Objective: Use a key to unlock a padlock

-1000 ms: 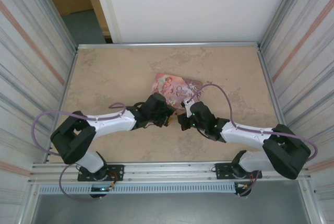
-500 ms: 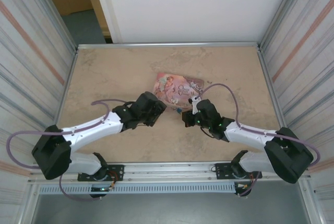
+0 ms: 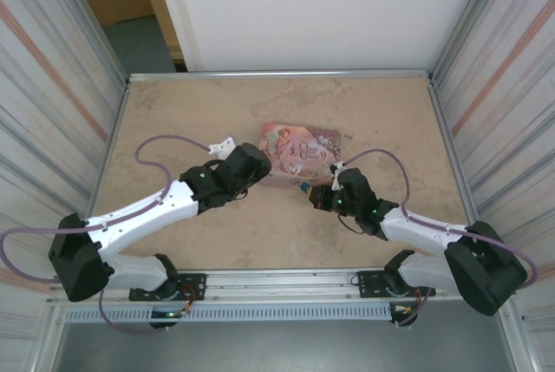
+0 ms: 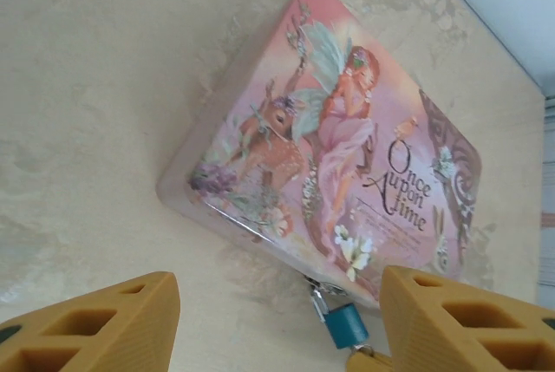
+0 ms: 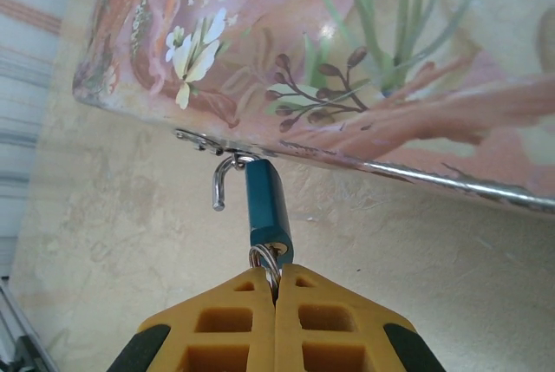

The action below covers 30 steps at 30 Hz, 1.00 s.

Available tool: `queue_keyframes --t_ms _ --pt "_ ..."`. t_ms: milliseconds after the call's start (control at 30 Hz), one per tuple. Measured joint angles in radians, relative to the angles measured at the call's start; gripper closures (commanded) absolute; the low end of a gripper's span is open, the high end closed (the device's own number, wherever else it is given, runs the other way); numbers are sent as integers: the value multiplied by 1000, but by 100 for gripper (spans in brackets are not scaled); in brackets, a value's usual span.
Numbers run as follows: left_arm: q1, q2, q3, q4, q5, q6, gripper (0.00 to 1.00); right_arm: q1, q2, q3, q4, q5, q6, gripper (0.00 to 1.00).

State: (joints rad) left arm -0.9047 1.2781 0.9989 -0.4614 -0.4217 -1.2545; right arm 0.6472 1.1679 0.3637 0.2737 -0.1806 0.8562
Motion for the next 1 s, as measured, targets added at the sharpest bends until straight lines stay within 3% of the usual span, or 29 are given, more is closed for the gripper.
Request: queue_keyframes --t_ms 133,300,467,700,833,1000 --pt "0 -8 0 -38 -43 8 37 -8 8 0 0 -10 19 98" --pt "0 -39 0 -76 -98 18 34 -8 26 1 -7 -24 27 82" --pt "0 -92 -13 -98 -129 62 32 -14 30 0 -88 -21 23 72" --pt "3 -154 -29 -87 -145 202 17 -42 -41 1 -180 -20 -24 61" --pt "59 -182 -78 -16 -56 343 12 -71 -78 1 -192 -49 -57 50" --pt "262 -177 -153 86 218 452 11 -104 -90 1 -184 -109 -74 28"
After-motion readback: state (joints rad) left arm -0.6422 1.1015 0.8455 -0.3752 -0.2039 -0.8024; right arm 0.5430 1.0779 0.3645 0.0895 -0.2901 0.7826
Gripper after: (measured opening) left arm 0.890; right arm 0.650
